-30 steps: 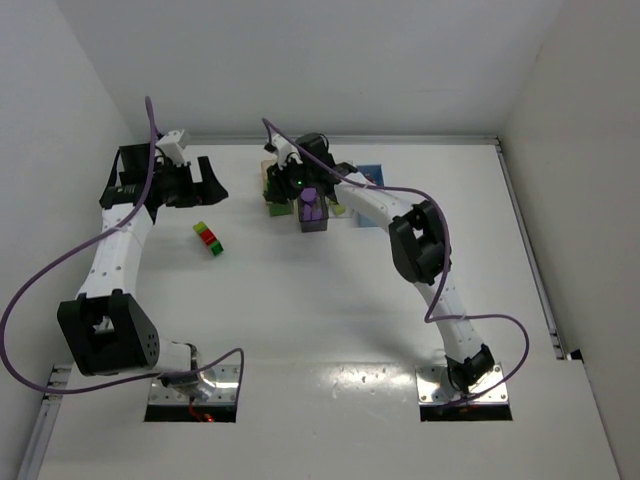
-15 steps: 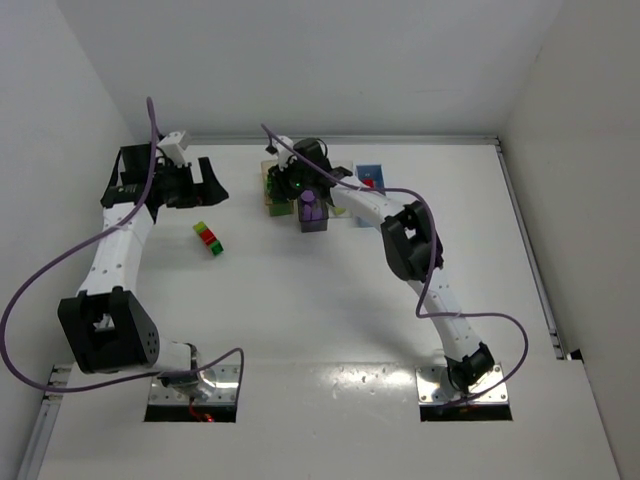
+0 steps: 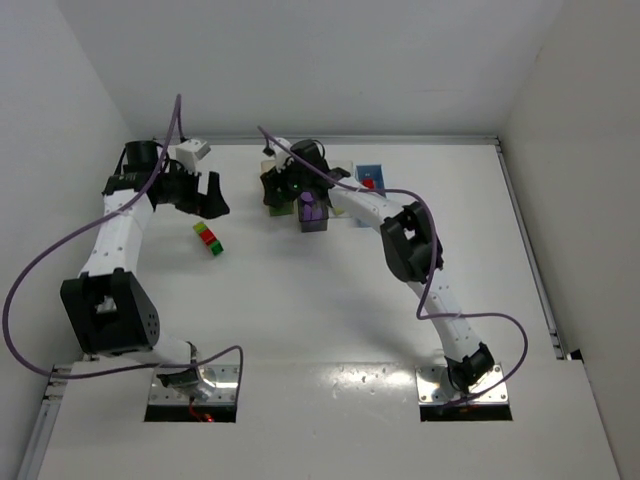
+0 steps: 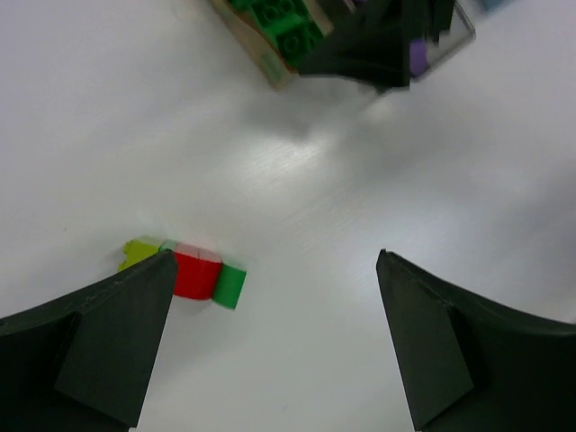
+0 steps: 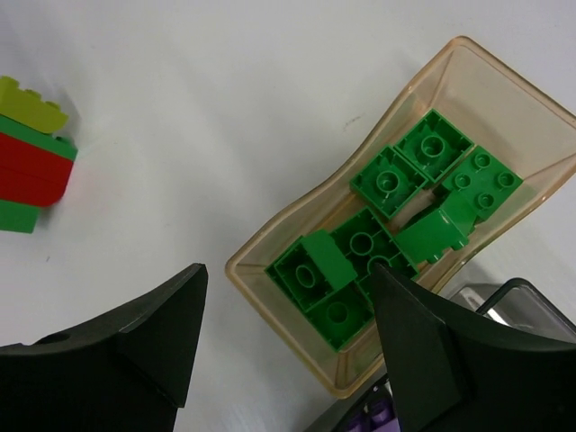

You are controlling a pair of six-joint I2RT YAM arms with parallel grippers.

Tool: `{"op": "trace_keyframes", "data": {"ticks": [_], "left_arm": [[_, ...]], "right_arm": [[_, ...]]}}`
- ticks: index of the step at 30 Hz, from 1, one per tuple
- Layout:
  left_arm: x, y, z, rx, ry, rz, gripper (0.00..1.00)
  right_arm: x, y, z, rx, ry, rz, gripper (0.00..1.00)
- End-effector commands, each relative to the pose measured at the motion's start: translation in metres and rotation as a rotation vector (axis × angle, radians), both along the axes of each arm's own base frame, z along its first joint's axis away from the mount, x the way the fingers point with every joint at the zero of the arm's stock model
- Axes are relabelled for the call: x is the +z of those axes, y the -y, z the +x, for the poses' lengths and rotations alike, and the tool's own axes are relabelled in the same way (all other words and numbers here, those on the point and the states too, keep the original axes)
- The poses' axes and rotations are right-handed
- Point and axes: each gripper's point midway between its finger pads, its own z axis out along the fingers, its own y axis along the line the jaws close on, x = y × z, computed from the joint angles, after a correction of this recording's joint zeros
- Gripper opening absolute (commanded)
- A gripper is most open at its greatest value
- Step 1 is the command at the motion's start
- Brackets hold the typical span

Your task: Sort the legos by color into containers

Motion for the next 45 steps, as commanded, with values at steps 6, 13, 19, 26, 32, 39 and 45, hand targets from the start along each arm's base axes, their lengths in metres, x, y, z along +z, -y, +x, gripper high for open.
{"op": "trace_keyframes", "data": {"ticks": [6,13,19,26,32,39,45], "left_arm": [[-0.033,-0.022,-0.027,-0.625,-0.088,0.240,0.92],[-0.059,-0.057,-0.024,-0.909,0.022,0.518,0.89],[-0.065,-0.069,-0.005,-0.959,0.113,0.545,0.85],[-0.076,-0.079,0.018,-1.082,0.279,0.693,0.85],[-0.072,-0.070,0.034,-1.165,0.418,0.713,0.85],[-0.091,-0.064,0.026,-1.321,0.399,0.658,0.86],[-0.105,-0.058,0.025,-1.381,0.378,0.631,0.82]], "right_arm": [[0.169,0.016,-0.022,0.033,0.185,0.159,0.73],[0.181,0.070,-0.046,0.009,0.191,0.107,0.73],[0.185,0.089,-0.063,-0.006,0.193,0.092,0.73],[0.185,0.090,-0.061,-0.010,0.194,0.079,0.75],[0.182,0.090,-0.059,-0.018,0.188,0.070,0.75],[0.182,0.093,-0.056,-0.036,0.193,0.062,0.75],[0.182,0.098,-0.052,-0.053,0.195,0.058,0.75]]}}
